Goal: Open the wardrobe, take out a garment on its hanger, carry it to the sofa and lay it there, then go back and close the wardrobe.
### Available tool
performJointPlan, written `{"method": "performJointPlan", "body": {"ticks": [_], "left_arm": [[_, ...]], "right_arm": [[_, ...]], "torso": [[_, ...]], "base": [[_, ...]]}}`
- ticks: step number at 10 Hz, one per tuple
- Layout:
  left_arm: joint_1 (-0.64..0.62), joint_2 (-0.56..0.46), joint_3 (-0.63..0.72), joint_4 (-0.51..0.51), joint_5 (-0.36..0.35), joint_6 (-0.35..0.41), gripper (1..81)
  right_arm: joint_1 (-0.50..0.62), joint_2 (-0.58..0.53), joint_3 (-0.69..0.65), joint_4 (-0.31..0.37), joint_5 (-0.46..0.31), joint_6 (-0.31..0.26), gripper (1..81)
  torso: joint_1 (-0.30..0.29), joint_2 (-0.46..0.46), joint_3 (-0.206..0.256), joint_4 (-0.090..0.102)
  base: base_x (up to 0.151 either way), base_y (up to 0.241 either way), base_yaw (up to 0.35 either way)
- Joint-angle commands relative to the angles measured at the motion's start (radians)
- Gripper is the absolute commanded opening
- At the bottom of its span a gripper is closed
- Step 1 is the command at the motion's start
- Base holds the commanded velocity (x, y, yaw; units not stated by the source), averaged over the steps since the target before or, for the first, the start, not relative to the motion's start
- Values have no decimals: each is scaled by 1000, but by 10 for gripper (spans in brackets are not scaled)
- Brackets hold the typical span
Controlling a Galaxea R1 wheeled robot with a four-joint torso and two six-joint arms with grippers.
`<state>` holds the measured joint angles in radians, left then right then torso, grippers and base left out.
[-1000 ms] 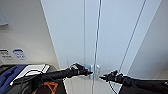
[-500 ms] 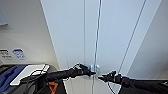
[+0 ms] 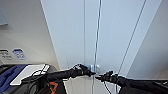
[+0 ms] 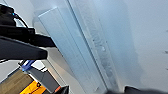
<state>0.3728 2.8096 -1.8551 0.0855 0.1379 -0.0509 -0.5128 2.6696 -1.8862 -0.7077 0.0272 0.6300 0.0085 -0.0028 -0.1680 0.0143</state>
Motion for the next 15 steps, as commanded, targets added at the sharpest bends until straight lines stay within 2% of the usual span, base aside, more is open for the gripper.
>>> {"method": "performJointPlan", "body": {"ticks": [1, 4, 10, 13, 15], "left_arm": [[-160, 9, 8, 13, 5, 2, 811], [-162, 10, 8, 10, 5, 2, 811], [-162, 25, 8, 0, -4, 2, 811], [-162, 41, 14, -3, -4, 2, 811], [-162, 67, 22, -3, -1, 2, 811]], "right_arm": [[147, 29, -23, -7, 22, 4, 811], [151, 43, -54, -12, 22, 4, 811], [133, 155, -160, -27, 43, 0, 811], [116, 143, -102, -29, 57, 0, 811], [107, 104, -16, -33, 57, 0, 811]], "torso": [[0, 0, 0, 0], [0, 0, 0, 0], [0, 0, 0, 0], [0, 0, 0, 0], [0, 0, 0, 0]], "base": [[0, 0, 0], [0, 0, 0], [0, 0, 0], [0, 0, 0], [0, 0, 0]]}}
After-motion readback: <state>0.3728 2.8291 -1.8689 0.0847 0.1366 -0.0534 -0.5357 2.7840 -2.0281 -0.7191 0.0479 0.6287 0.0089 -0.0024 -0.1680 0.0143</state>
